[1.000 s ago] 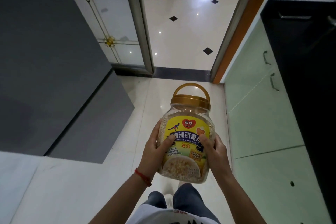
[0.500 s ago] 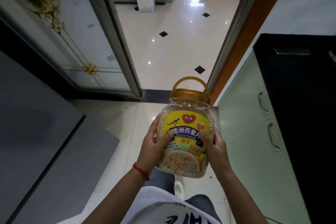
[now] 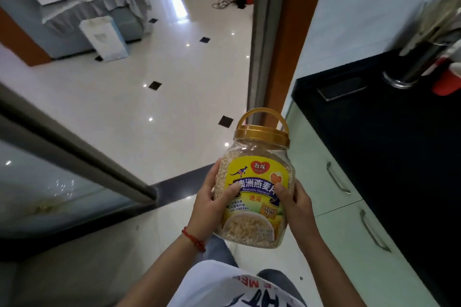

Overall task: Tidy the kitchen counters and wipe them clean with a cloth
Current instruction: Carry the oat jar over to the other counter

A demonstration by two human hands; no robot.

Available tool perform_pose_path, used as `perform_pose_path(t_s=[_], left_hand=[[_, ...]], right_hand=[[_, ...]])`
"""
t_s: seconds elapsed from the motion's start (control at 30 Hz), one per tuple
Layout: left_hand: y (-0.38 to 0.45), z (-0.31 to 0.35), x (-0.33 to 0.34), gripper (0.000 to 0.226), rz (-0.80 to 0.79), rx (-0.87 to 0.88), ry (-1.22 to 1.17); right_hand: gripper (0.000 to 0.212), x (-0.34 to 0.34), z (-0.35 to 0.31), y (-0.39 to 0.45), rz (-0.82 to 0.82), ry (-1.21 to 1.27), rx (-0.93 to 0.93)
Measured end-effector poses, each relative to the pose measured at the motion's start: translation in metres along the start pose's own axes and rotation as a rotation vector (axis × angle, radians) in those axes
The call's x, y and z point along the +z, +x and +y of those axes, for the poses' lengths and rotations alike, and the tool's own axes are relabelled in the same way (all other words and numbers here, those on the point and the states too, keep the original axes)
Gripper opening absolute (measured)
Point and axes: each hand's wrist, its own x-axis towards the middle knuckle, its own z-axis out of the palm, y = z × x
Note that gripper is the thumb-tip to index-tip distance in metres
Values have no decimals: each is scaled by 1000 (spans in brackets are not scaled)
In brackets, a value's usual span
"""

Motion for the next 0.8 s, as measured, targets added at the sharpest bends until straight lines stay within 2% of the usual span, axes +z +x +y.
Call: perform_pose_path(t_s=[0.1,0.2,0.43,0.5,0.57,0.67,0.8], left_hand=[[43,21,6,62,-112,-35,33],[78,32,25,64,-229,-65,39],[147,33,108,70,-434,-146,130],[166,32,139,67,-485,-150,161],[182,34,171,58,-512,-135,186],[203,37,213,54,-556,-98,192],[228,47,255,53,-582,-93,194]], right_hand=[[92,-3,-10,23,99,44,10],[79,-18,-14,42,205,81,22],[81,-85,-28,71,455,170,6],[69,-110,-33,80,504,201,0],[65,-135,-43,89,540,239,-15],[85,-172,-54,106,543,270,3],[75,-215,-75,127,513,276,-14]])
